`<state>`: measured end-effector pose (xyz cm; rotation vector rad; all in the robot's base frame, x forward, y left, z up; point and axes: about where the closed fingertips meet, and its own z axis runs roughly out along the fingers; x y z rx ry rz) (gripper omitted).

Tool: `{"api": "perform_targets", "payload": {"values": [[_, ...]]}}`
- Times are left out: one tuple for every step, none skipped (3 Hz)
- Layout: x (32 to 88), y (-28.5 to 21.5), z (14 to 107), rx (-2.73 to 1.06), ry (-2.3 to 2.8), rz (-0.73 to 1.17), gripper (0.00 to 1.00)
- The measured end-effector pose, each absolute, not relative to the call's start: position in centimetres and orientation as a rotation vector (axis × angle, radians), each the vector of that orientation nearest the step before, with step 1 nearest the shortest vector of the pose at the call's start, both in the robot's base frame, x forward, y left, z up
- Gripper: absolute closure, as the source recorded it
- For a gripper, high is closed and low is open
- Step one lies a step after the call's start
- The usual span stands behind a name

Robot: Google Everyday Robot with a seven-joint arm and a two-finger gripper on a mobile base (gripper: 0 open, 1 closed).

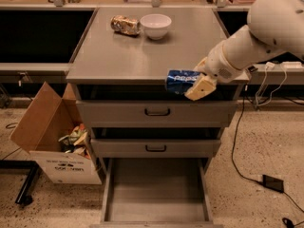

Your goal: Place pepsi can into bottom drawer

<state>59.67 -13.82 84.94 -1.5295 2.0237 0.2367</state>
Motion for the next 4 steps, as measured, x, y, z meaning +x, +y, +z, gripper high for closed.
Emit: {"api": "perform_targets", "payload": {"values": [[54.4,-14.3,78.8,-1.635,2.095,0.283,1.0],[54.4,-14.3,78.8,-1.635,2.095,0.283,1.0],[53.8,-14.1,75.0,-1.648,2.152,0.279,1.0],[52.0,-14.8,69.4,-1.639,2.156,0.277,1.0]]}}
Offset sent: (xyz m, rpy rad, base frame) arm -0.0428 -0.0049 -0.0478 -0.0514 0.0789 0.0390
